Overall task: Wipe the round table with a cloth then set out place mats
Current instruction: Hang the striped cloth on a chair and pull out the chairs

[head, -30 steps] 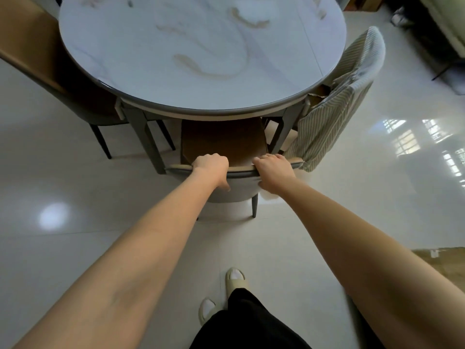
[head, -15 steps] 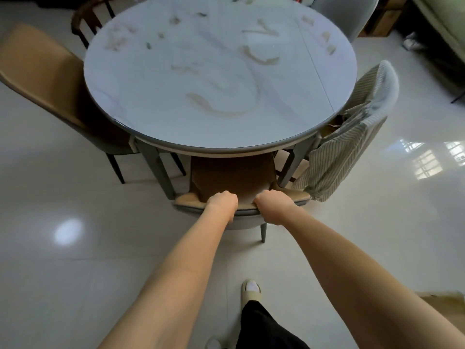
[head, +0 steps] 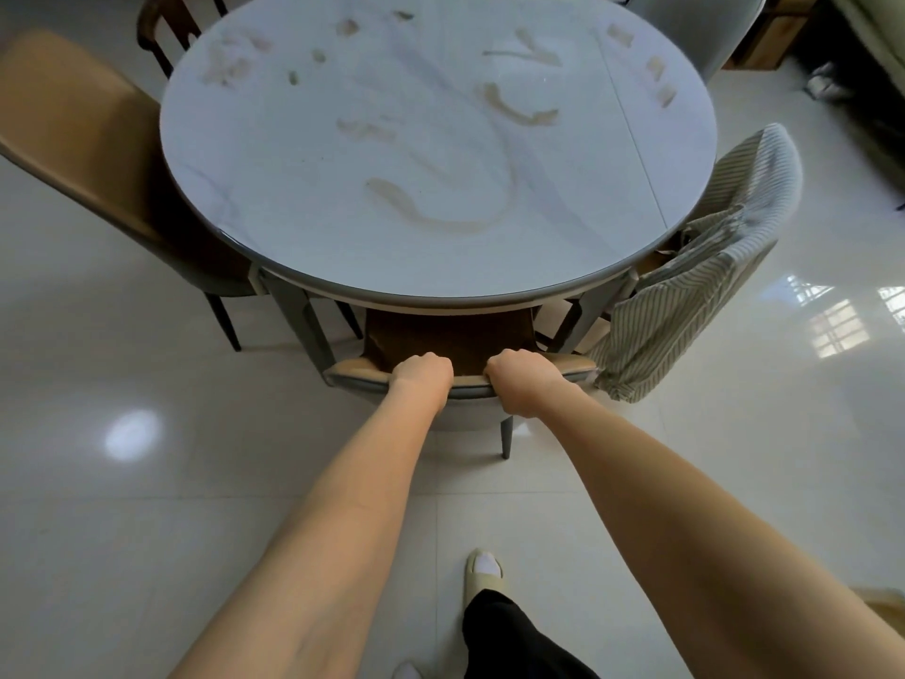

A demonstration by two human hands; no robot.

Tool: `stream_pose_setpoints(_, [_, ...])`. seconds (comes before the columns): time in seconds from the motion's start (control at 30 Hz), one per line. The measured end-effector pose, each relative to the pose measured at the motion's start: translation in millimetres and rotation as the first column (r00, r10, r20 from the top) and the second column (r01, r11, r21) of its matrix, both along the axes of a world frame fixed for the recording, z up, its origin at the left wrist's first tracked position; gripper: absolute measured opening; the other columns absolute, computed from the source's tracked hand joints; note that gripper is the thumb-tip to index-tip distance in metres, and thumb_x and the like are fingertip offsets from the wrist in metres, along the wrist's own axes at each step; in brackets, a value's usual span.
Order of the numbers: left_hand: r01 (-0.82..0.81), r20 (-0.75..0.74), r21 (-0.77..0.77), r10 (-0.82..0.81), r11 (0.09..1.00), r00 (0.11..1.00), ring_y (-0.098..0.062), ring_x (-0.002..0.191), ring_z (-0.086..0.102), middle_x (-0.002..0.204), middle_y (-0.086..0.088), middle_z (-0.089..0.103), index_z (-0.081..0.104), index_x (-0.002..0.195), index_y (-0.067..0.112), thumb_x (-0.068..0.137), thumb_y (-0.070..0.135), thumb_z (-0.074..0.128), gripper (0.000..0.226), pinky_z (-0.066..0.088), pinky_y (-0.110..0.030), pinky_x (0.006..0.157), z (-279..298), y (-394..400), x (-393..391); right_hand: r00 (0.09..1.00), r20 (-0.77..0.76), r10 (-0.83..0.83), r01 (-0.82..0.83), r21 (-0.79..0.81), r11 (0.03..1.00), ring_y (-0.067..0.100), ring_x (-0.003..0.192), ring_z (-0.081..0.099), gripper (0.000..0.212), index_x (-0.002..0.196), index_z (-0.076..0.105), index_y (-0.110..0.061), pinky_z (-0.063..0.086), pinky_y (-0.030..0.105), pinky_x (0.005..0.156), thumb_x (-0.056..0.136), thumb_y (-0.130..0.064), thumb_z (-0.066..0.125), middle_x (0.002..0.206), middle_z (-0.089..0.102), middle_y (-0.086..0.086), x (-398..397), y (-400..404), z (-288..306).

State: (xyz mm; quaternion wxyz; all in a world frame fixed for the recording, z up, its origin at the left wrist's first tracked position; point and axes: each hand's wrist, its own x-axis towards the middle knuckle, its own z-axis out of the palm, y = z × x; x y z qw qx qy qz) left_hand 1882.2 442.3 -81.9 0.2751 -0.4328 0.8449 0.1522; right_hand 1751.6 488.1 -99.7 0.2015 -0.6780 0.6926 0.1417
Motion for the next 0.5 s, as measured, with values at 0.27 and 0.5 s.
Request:
stream_pose_setpoints(0.27, [-0.003, -0.003, -0.013, 0.003, 1.0, 1.0, -0.028, 0.097, 0.059, 0.107, -0.012, 0.059, 0.058, 0.116, 0.005, 0.088, 0.0, 0.058, 0.028, 0.048, -0.033, 0.078, -2.3, -3.7, 1.1, 1.0, -0.008, -0.006, 0.006, 0.01, 1.0, 0.023, 0.081, 0.061, 0.025, 0.112, 0.063, -0.012, 0.057, 0.036, 0.077, 0.089, -0.004, 0.058, 0.085, 0.055, 0.004, 2.0, -4.5, -3.2])
stream_pose_setpoints(0.5, [-0.004, 0.0, -0.013, 0.004, 1.0, 1.0, -0.026, 0.092, 0.058, 0.099, -0.01, 0.055, 0.058, 0.116, 0.005, 0.089, -0.001, 0.056, 0.028, 0.049, -0.033, 0.079, 1.4, -5.0, 1.2, 1.0, -0.009, -0.006, 0.006, -0.008, 1.0, 0.022, 0.078, 0.059, 0.026, 0.114, 0.062, -0.012, 0.056, 0.034, 0.076, 0.089, -0.004, 0.059, 0.085, 0.055, 0.004, 2.0, -5.3, -2.3])
